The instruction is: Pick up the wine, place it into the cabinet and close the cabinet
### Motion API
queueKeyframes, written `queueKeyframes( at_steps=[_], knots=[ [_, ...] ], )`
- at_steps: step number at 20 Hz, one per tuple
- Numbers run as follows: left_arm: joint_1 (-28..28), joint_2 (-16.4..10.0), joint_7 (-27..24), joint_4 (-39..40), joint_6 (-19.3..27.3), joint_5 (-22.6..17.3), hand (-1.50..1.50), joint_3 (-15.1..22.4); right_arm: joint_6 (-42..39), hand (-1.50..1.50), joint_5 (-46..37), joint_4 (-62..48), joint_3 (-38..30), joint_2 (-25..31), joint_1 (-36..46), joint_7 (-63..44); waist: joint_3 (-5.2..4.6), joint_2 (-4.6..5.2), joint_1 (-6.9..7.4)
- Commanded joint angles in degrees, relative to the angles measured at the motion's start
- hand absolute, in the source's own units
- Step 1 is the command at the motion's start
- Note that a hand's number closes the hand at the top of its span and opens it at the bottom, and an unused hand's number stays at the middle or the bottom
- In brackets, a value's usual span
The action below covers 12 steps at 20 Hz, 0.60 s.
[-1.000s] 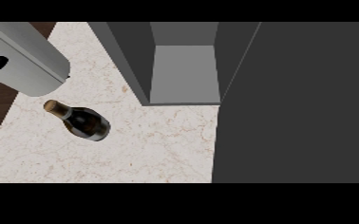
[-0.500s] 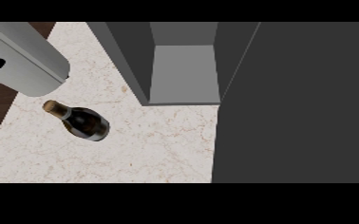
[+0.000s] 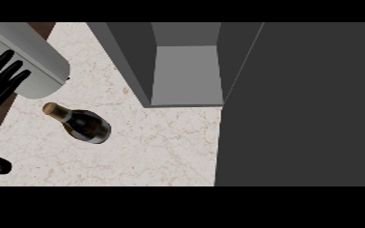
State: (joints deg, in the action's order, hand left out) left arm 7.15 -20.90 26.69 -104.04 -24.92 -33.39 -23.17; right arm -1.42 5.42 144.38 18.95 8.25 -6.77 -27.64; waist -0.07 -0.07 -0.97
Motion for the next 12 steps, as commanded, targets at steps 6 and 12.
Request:
queueKeyframes(
  at_steps=[6,12],
  knots=[
    [-0.6,2.2,-10.1,9.4,-6.1,8.2,-1.5,2.4,1.7,-1.5,1.0,12.6,1.1,0.5,-0.7,-5.7,0.0,0.0,0.11],
    [4.2,2.4,-15.7,20.4,-6.0,15.1,-1.5,3.4,2.1,-1.5,1.6,13.6,0.9,1.0,0.4,-8.5,-0.05,0.1,-0.72]
  ],
)
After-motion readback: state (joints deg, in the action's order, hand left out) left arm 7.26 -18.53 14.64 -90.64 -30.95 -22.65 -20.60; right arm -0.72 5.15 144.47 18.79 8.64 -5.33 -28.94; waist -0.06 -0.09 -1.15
